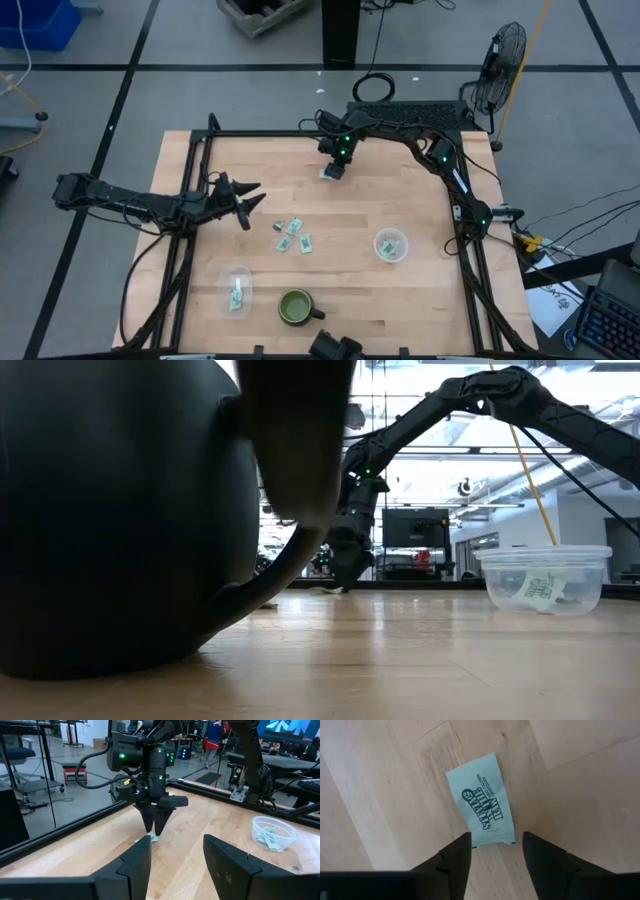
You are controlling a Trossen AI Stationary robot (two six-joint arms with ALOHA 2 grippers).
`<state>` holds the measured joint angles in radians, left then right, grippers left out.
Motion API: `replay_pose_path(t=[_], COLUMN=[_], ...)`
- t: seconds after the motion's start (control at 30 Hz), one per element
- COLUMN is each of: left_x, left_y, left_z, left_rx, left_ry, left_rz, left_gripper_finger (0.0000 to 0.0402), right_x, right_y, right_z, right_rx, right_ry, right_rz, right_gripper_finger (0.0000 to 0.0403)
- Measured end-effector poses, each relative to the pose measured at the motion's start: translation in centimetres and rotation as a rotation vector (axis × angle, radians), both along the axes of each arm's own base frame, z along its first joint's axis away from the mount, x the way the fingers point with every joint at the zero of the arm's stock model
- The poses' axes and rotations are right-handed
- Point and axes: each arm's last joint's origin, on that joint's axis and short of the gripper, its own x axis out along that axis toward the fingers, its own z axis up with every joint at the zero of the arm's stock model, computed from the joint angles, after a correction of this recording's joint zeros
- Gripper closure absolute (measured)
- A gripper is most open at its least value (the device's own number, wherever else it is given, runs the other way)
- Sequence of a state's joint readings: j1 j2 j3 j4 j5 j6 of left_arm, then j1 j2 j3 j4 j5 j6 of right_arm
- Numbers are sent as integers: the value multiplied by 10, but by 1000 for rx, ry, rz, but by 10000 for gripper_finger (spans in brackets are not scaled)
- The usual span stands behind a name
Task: Pick and place Stevia / Truvia into bins
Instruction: Put the white stevia packet into the circular transparent container
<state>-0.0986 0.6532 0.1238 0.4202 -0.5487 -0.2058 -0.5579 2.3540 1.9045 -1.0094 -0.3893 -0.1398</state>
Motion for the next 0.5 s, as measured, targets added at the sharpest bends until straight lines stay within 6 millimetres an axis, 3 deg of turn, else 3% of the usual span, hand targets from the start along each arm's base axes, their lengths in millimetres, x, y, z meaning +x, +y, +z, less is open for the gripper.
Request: replay_pose_path(t=[0.37, 0.5], left_x=[0, 0], left_y=[0, 0], left_z=[0, 0], left_rx=[0, 0], left_ry=[0, 0], left_rz=[0, 0], left_gripper_finger=[218, 218], right_x=[0, -1], right_y=[4, 1], right_z=[-1, 2], right_rx=[60, 66], right_ry=[-19, -24], right_rz=[13, -5], right_gripper_finger=[317, 331])
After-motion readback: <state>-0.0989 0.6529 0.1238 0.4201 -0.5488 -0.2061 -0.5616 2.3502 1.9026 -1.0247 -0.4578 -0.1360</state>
